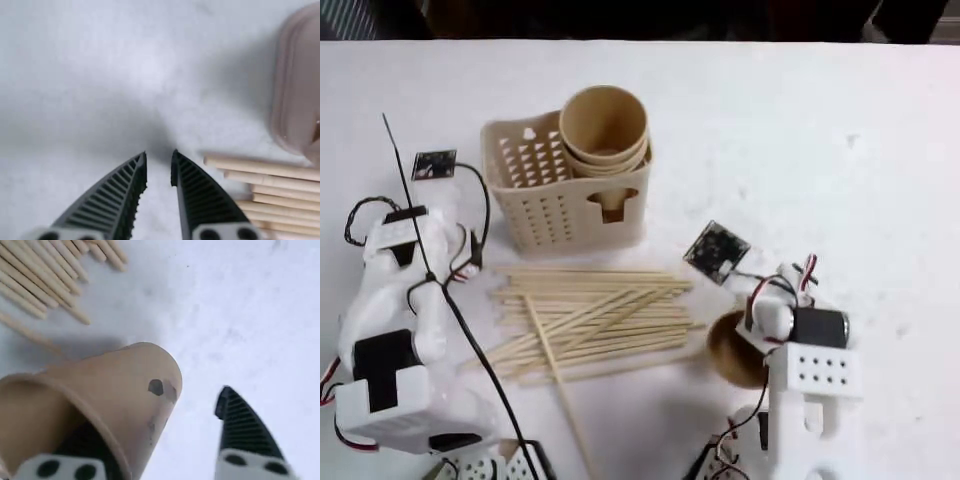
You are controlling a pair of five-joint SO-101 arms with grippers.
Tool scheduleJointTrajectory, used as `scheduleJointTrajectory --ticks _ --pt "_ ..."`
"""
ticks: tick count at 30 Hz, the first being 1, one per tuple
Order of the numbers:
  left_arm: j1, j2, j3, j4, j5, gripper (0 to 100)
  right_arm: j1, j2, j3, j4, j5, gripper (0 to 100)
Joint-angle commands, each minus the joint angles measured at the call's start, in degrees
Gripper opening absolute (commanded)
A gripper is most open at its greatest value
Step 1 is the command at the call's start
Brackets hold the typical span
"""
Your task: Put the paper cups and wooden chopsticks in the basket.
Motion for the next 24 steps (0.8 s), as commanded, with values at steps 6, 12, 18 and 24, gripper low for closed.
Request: scheduleJointTrajectory --ticks 6,12,18,24 --pt "0.57 -0.22 -0.18 -1.05 -0.35 10 3.21 10.77 -8.70 -9.01 -20.57 1.5" --pt "0.66 -0.22 -0.18 -1.05 -0.35 10 3.03 11.30 -30.24 0.92 -33.58 1.6" --pt "0.66 -0.22 -0.18 -1.05 -0.62 10 -3.47 11.82 -54.51 9.98 -42.99 1.6" --pt "0.66 -0.22 -0.26 -1.05 -0.70 10 -14.37 13.49 -69.54 9.19 -52.31 1.6"
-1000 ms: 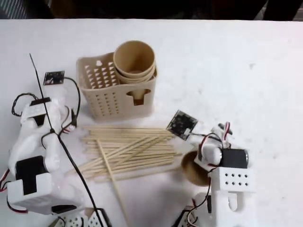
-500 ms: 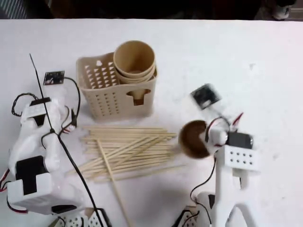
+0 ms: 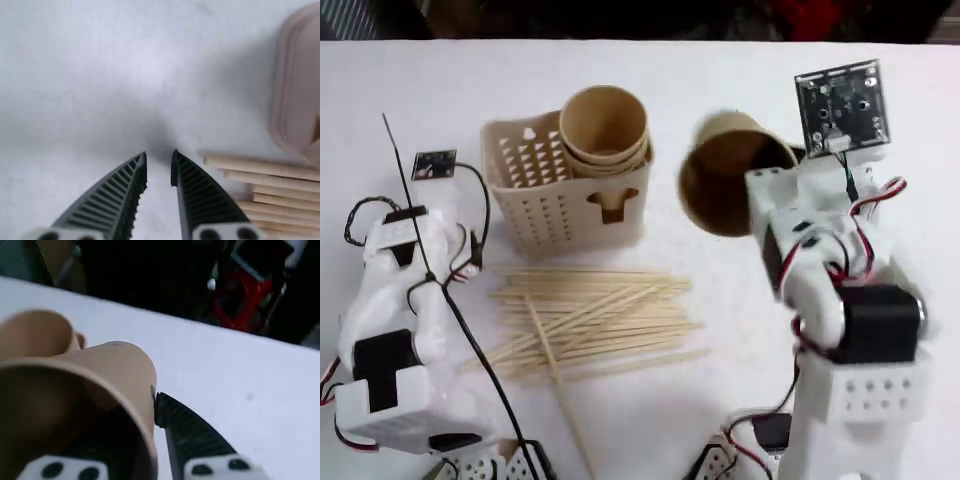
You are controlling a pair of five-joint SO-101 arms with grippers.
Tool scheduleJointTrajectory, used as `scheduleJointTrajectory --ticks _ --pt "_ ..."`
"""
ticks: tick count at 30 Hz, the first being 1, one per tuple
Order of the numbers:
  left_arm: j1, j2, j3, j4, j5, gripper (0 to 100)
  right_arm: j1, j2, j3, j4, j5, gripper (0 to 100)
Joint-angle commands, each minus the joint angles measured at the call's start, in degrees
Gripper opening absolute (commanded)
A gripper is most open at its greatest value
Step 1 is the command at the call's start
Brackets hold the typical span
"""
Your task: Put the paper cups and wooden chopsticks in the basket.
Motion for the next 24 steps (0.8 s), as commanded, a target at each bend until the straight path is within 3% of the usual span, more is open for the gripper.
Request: scheduleJointTrajectory --ticks 1,8,15,24 --pt "0.66 -0.22 -0.26 -1.05 -0.70 10 -5.67 2.86 -8.62 -1.36 -5.45 1.6" --pt "0.66 -0.22 -0.26 -1.05 -0.70 10 -14.73 17.89 -16.88 -2.77 -6.95 1.6" --pt "0.66 -0.22 -0.26 -1.05 -0.53 10 -15.69 29.49 -26.64 -2.51 -7.03 1.6" --pt "0.66 -0.22 -0.26 -1.05 -0.53 10 -15.78 34.68 -26.73 -2.51 -7.03 1.6"
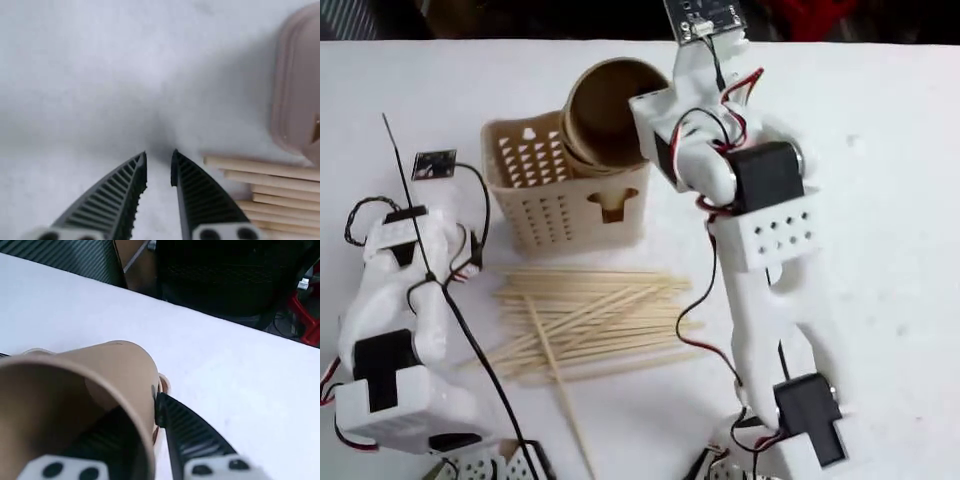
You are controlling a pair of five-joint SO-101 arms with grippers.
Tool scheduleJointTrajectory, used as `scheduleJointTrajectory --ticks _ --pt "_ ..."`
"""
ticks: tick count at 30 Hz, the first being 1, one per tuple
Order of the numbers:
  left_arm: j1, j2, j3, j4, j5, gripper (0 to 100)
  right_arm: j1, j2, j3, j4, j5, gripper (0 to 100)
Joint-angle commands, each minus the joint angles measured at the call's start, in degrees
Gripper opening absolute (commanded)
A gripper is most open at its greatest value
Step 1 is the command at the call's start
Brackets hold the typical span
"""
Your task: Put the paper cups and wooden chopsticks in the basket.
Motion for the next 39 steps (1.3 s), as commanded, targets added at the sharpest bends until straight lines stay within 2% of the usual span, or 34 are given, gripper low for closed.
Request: scheduleJointTrajectory --ticks 1,17,39 --pt "0.66 -0.22 -0.26 -1.05 -0.44 10 -0.57 0.22 -2.37 -1.10 -0.35 1.6" --pt "0.66 -0.22 -0.26 -1.05 -0.53 10 -1.19 3.91 -2.64 -1.36 -0.35 1.6" --pt "0.66 -0.22 -0.26 -1.05 -0.62 10 -4.26 0.57 -2.64 0.04 -0.26 1.6"
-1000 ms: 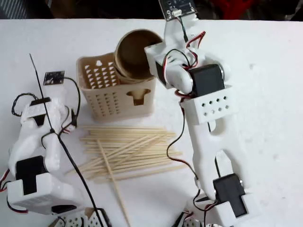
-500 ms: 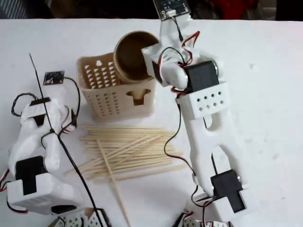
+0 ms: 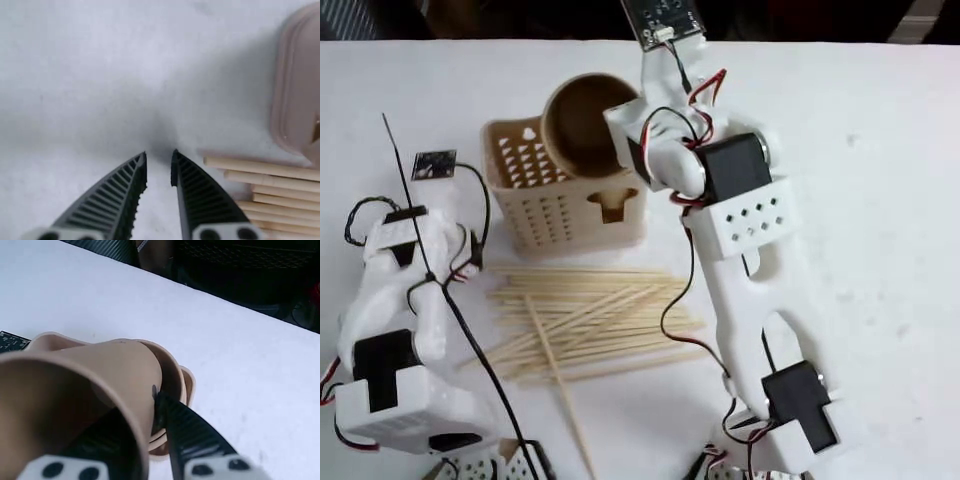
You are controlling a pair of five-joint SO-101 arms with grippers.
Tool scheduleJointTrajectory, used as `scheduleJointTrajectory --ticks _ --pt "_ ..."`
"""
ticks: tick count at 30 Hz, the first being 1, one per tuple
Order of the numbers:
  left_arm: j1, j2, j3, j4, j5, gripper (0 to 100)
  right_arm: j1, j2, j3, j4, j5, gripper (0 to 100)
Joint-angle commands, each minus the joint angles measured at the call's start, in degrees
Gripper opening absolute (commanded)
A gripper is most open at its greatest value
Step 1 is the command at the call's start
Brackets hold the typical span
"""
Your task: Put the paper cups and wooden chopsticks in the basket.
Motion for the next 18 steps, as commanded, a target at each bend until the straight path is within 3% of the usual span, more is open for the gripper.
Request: scheduleJointTrajectory --ticks 1,13,18 --pt "0.66 -0.22 -0.26 -1.05 -0.62 10 -0.75 -3.12 -2.73 -0.31 -0.26 1.6" --pt "0.66 -0.22 -0.26 -1.05 -0.70 10 -0.75 -0.13 -2.81 -4.09 -0.26 2.6" --pt "0.66 -0.22 -0.26 -1.05 -0.70 10 -1.01 -0.40 -2.81 -4.35 3.08 14.4"
